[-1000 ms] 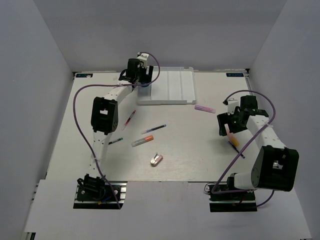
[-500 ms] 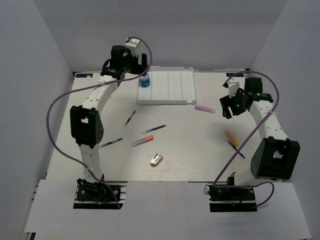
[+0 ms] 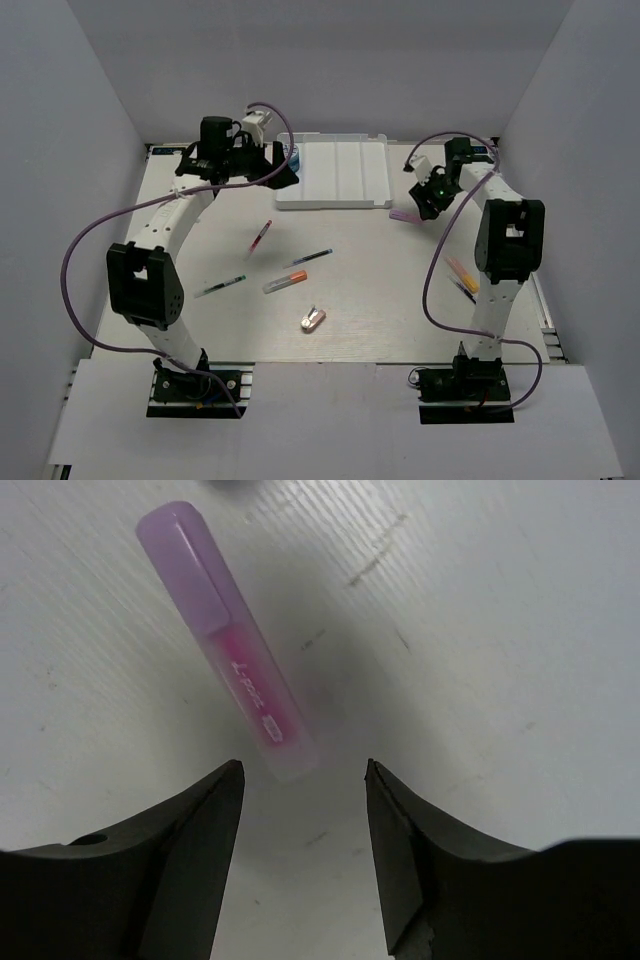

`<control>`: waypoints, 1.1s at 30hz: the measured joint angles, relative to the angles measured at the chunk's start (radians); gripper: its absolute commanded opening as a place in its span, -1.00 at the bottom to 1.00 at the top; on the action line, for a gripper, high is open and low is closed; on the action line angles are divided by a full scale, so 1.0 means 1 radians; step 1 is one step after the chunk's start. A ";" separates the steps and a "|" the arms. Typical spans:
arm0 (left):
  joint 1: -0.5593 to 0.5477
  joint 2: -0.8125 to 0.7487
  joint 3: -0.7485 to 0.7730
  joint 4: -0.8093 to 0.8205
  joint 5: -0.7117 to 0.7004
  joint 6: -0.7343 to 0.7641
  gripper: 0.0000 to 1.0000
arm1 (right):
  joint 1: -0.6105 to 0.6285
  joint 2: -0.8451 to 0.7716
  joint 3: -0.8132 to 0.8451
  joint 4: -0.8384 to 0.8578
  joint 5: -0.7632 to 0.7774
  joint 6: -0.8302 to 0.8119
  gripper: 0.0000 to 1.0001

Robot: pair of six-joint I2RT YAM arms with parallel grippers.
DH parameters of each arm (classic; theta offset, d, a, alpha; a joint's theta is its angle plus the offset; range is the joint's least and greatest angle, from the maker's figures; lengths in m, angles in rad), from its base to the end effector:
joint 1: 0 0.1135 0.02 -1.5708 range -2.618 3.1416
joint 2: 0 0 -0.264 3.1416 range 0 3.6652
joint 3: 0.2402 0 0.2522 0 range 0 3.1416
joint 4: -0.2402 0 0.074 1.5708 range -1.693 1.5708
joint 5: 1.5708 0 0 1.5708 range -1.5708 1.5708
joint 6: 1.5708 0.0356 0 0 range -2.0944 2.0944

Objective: Sort the stationery into containers
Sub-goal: Pick up the pen from the center of the board.

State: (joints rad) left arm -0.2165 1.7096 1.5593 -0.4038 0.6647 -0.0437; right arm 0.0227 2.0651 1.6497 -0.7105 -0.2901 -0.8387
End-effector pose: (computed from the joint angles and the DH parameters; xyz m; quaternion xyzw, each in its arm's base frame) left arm 0.3805 -0.1062 0.3439 0.2295 0.8090 -0.3423 0.4192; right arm 0.4398 0.0202 0.2044 -0.4319 0.8637 0.0428 0.2563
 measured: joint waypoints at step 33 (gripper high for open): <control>0.000 -0.072 -0.146 0.008 -0.057 -0.016 0.82 | 0.141 -0.204 -0.406 0.073 0.014 -0.041 -1.00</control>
State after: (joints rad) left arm -0.2165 1.6379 1.4128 -0.3962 0.6079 -0.0601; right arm 0.1635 1.8610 1.2438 -0.6373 -0.2760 -0.8799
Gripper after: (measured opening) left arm 0.913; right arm 0.335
